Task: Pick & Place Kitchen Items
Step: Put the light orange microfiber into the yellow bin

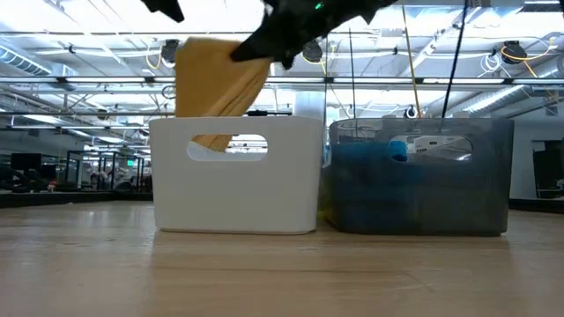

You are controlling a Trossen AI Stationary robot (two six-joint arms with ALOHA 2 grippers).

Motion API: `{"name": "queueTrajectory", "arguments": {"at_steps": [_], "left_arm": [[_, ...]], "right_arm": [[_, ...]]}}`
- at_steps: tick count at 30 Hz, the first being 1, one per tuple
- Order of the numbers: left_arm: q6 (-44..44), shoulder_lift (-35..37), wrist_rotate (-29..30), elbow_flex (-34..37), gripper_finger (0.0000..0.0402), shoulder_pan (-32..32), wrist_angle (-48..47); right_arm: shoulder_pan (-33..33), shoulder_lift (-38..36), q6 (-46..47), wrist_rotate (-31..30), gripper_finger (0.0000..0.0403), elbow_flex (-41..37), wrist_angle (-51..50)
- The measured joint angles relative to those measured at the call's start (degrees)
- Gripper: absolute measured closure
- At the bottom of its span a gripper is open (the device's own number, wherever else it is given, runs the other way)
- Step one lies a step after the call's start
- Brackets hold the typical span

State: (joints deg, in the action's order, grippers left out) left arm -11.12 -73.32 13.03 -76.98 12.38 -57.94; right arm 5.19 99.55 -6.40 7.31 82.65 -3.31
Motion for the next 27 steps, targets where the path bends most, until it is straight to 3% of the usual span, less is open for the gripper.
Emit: {"name": "queueTrajectory", "arguments": {"at_steps": [11,15,27], "left_arm": [[0.63,-0.02,0.23,-0.86,0.0323,-0.04,-0.15],[2.77,-0.02,0.27,-0.86,0.0323,-0.02,-0.19],[5.66,-0.02,0.47,-0.83,0.0323,-0.04,-0.50]], "right_arm": [[1.80,-15.06,-5.69,0.01,0.0401,0.07,-22.86],[3.23,-18.12,-12.67,0.02,0.0401,0.07,-29.89],[9.82,-17.48,-17.88,0.38,0.0401,-0.07,-33.53]]}}
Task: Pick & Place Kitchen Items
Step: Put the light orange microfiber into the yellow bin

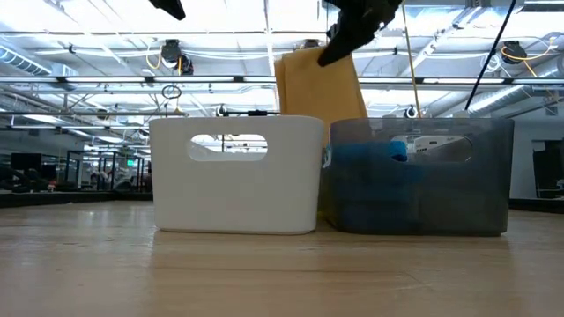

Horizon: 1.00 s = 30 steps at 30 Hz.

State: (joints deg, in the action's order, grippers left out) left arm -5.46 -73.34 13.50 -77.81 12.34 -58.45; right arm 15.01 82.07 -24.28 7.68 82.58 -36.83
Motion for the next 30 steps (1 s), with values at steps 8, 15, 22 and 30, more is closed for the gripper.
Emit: {"name": "queueTrajectory", "arguments": {"at_steps": [8,15,22,30], "left_arm": [[2.19,0.00,-0.39,0.01,0.0323,0.00,0.03],[2.21,-0.02,-0.41,0.03,0.0323,0.00,0.12],[2.25,-0.02,-0.39,0.03,0.0323,0.00,1.17],[2.25,-0.04,-0.39,0.03,0.0323,0.00,2.02]], "right_arm": [[2.77,-0.23,-1.96,0.07,0.0401,-4.33,3.95],[2.99,-0.27,-2.00,0.11,0.0401,-7.46,8.15],[2.92,-0.34,-2.54,0.11,0.0400,-7.47,8.52],[2.47,-0.86,-0.14,1.77,0.0400,-7.52,9.63]]}}
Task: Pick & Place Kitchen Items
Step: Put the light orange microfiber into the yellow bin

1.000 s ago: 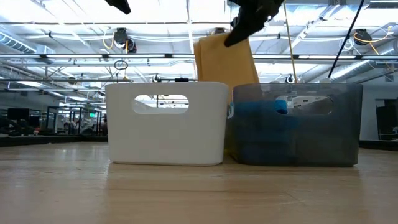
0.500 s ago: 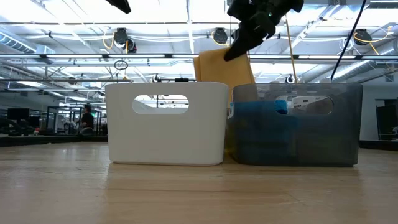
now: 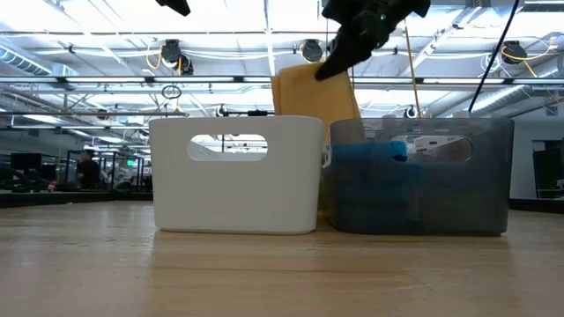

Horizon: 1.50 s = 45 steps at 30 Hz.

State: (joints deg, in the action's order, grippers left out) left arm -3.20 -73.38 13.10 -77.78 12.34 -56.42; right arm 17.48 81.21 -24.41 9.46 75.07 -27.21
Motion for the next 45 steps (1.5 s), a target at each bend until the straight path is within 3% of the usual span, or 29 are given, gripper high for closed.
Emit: {"name": "queueTrajectory", "arguments": {"at_steps": [7,11,14,22,31,45], "left_arm": [[0.02,0.00,0.00,0.00,0.0323,0.01,0.00],[0.04,0.00,0.01,0.00,0.0323,0.02,0.02],[0.04,0.00,0.00,0.00,0.0323,0.02,0.02],[0.02,0.00,0.02,0.00,0.0323,0.02,0.07],[0.02,0.00,0.00,0.00,0.0323,0.02,0.05],[0.00,0.00,0.00,0.02,0.0323,0.02,0.04]], "right_arm": [[-3.87,-3.46,10.31,9.50,0.0399,0.01,3.49],[-5.68,-4.20,13.49,16.92,0.0399,0.02,0.80],[-6.63,-4.20,13.56,19.26,0.0399,0.02,-1.53],[-5.03,-0.46,7.55,5.50,0.0399,-0.01,-3.02],[0.54,5.87,-2.29,-4.84,0.0399,0.05,-0.64],[8.95,15.16,-8.20,-6.59,0.0399,0.05,5.67]]}}
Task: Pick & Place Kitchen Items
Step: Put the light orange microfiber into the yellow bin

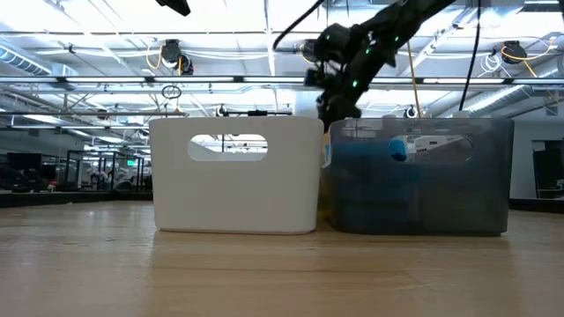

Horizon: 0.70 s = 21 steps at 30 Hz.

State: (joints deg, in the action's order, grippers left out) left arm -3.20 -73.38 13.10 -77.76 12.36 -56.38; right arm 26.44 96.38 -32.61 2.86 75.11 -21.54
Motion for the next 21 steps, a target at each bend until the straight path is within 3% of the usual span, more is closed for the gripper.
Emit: {"name": "queueTrajectory", "arguments": {"at_steps": [4,10,16,21], "left_arm": [[0.02,0.00,0.00,0.00,0.0323,0.00,0.00],[0.07,0.00,0.00,0.00,0.0323,0.00,0.00],[1.64,0.00,0.00,0.00,0.0323,-0.01,0.00],[1.62,0.00,0.00,0.00,0.0323,-0.02,0.00]], "right_arm": [[1.35,3.46,-0.61,-0.54,0.0399,0.01,3.07],[1.31,6.49,-2.91,-8.99,0.0399,0.04,4.93],[1.33,6.62,-0.88,-8.98,0.0396,-0.02,4.82],[0.67,5.30,2.75,-12.57,0.0353,-0.02,5.06]]}}
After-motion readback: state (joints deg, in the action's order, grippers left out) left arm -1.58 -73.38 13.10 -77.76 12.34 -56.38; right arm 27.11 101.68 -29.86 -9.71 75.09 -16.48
